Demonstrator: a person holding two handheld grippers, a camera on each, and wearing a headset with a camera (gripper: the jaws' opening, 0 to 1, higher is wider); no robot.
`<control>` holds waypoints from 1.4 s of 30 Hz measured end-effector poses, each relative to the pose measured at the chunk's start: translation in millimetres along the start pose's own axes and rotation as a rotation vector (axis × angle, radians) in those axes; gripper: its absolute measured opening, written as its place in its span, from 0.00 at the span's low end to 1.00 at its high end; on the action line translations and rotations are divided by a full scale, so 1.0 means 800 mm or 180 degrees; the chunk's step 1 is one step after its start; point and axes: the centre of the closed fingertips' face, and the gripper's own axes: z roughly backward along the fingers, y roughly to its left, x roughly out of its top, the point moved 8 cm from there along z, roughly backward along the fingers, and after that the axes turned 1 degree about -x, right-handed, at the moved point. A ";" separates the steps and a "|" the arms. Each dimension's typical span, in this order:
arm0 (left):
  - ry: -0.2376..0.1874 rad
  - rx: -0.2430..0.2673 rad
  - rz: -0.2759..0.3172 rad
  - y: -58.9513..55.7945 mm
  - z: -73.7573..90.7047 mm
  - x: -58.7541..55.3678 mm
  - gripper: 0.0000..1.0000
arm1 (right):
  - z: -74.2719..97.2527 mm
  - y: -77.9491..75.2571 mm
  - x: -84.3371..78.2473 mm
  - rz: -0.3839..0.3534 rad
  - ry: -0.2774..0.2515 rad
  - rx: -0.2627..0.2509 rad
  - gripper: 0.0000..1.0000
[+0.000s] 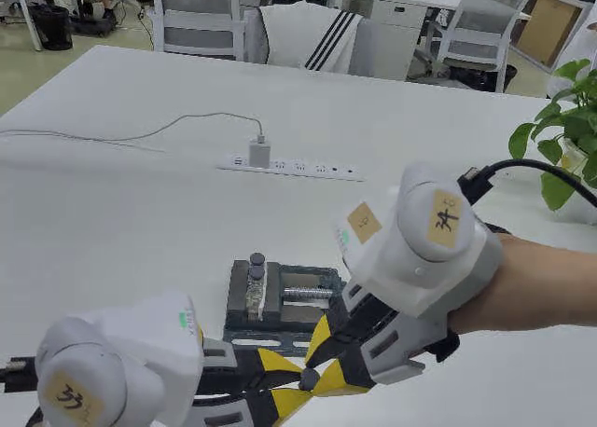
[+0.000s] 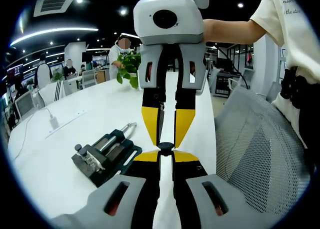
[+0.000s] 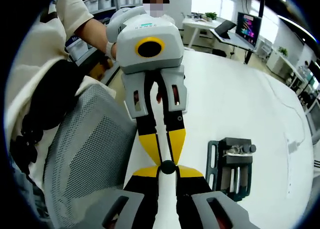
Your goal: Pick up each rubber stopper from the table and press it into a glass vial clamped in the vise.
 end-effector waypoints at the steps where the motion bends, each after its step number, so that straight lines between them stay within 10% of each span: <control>1: 0.0001 0.0004 0.0000 0.000 0.000 0.000 0.04 | 0.000 0.000 0.000 0.0003 0.0005 -0.0002 0.08; 16: 0.0124 0.0044 -0.0296 -0.001 0.001 0.000 0.04 | -0.004 -0.002 0.005 -0.0071 0.0097 0.0069 0.07; 26: 0.0094 0.0234 -0.0091 0.003 0.009 -0.014 0.06 | -0.014 -0.008 0.011 -0.0055 0.0118 0.0159 0.06; 42: 0.0024 0.1036 0.0421 0.033 0.039 -0.049 0.74 | -0.021 -0.075 0.021 0.0111 0.0307 0.0146 0.06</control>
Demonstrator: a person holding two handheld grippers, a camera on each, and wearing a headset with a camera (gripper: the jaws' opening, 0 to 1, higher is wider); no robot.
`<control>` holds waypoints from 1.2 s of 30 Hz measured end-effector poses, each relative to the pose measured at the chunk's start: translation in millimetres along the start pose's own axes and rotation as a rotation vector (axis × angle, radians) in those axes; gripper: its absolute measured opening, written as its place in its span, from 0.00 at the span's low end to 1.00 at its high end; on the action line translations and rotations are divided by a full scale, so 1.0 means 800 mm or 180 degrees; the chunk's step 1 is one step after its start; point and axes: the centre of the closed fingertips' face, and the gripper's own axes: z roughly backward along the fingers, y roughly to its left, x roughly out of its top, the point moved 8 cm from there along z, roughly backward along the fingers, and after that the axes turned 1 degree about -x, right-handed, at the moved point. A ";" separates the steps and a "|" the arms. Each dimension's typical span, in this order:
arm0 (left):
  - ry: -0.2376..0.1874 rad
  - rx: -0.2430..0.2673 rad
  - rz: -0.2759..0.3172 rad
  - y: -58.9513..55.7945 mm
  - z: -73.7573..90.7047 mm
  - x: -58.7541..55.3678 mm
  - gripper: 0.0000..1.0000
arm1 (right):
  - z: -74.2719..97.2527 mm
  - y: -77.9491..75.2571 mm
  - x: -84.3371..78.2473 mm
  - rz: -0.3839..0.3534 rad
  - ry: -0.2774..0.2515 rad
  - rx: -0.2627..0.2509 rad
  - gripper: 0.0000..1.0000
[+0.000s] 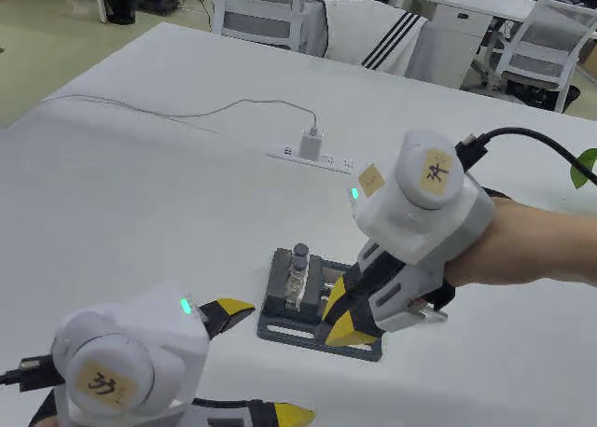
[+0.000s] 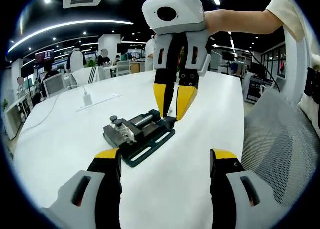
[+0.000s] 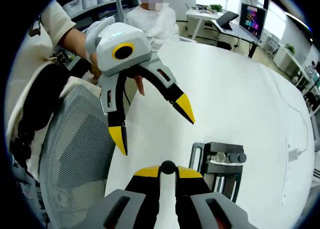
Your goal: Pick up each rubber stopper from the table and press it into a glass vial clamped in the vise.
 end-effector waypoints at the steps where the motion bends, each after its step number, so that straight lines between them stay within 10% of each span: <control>1: -0.0006 0.0031 0.0012 0.002 0.001 0.000 0.78 | 0.001 -0.005 0.000 0.0023 0.0035 -0.0007 0.06; 8: -0.0054 0.0257 0.0076 0.018 0.006 -0.002 0.99 | 0.006 -0.041 0.010 0.0134 0.0155 -0.0117 0.06; 17: -0.0092 0.0377 0.0090 0.030 0.012 -0.001 0.99 | -0.001 -0.077 0.021 0.0554 0.0411 -0.0254 0.05; 36: -0.0040 0.0328 0.0187 0.031 0.007 -0.004 0.99 | -0.036 -0.101 0.013 0.0529 0.0754 -0.0119 0.05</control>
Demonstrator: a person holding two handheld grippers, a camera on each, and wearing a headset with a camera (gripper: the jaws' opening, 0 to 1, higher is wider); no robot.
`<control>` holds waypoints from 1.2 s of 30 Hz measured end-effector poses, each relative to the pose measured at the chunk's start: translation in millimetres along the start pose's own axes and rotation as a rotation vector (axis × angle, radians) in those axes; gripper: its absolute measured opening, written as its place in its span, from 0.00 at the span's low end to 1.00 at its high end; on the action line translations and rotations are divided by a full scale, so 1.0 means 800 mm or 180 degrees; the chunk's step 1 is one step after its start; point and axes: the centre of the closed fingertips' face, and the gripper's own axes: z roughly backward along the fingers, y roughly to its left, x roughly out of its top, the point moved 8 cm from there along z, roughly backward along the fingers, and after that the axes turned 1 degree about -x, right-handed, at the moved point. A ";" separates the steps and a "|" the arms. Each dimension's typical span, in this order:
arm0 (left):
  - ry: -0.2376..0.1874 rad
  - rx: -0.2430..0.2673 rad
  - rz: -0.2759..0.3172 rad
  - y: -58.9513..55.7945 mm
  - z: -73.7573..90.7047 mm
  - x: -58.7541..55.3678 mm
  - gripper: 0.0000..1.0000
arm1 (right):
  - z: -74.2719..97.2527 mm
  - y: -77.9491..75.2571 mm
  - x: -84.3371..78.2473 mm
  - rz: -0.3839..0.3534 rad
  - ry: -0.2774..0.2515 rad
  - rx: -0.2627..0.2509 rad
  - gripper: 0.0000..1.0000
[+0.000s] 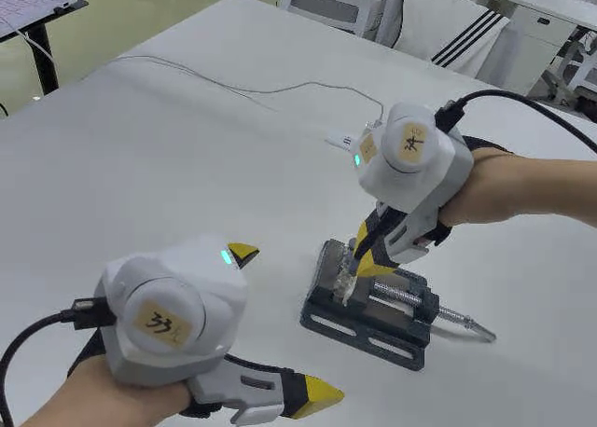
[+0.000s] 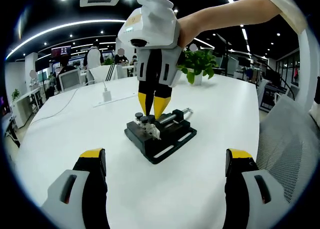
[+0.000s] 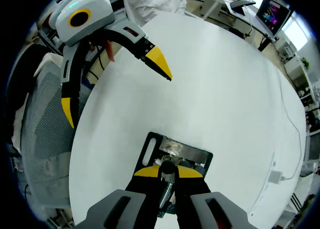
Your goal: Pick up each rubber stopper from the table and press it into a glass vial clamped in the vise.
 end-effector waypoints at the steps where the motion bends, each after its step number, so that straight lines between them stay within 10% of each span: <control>1: 0.0004 -0.0007 0.0004 -0.001 0.000 -0.001 0.99 | -0.001 -0.001 0.000 -0.0015 -0.0008 0.0009 0.05; 36: 0.0105 -0.0099 0.0026 -0.006 -0.008 -0.007 0.99 | -0.012 -0.004 0.002 -0.0072 0.0196 0.0137 0.04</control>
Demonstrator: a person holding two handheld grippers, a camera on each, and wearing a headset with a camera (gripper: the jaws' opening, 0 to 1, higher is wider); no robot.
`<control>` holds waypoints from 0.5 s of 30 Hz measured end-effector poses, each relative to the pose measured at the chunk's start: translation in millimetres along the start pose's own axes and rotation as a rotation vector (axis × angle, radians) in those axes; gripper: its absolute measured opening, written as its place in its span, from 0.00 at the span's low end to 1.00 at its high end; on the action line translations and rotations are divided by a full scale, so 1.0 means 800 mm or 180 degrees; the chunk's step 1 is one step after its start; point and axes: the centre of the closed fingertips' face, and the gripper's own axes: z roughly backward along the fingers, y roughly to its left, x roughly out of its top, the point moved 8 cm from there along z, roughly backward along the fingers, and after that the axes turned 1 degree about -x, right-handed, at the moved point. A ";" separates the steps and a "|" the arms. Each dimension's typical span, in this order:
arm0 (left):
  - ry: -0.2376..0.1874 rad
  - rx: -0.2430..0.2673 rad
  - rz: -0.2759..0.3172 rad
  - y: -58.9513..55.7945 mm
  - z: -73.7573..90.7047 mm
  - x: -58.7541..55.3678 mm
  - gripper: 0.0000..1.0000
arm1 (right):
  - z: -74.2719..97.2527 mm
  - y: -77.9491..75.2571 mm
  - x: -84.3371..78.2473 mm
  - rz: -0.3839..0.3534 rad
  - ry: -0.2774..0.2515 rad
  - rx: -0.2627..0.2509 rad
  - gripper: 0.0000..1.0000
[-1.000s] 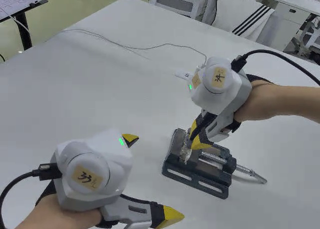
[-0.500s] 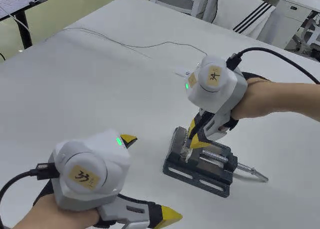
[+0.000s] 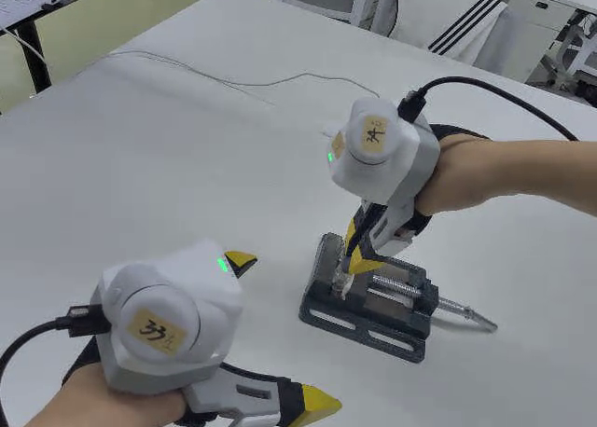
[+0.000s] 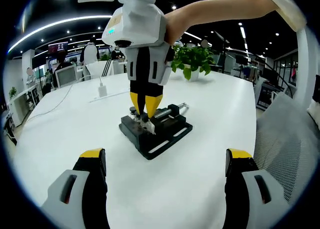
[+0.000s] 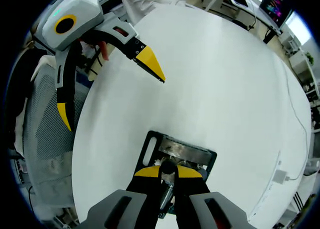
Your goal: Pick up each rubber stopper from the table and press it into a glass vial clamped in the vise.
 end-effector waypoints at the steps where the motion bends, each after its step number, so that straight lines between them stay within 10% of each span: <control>1: 0.0003 -0.0001 0.0003 0.000 0.000 0.000 0.99 | 0.000 0.000 0.000 -0.0035 -0.0012 -0.0009 0.03; 15: 0.0020 0.0001 0.0024 0.003 -0.002 -0.001 0.99 | -0.001 -0.001 -0.002 -0.0553 -0.0092 -0.0018 0.03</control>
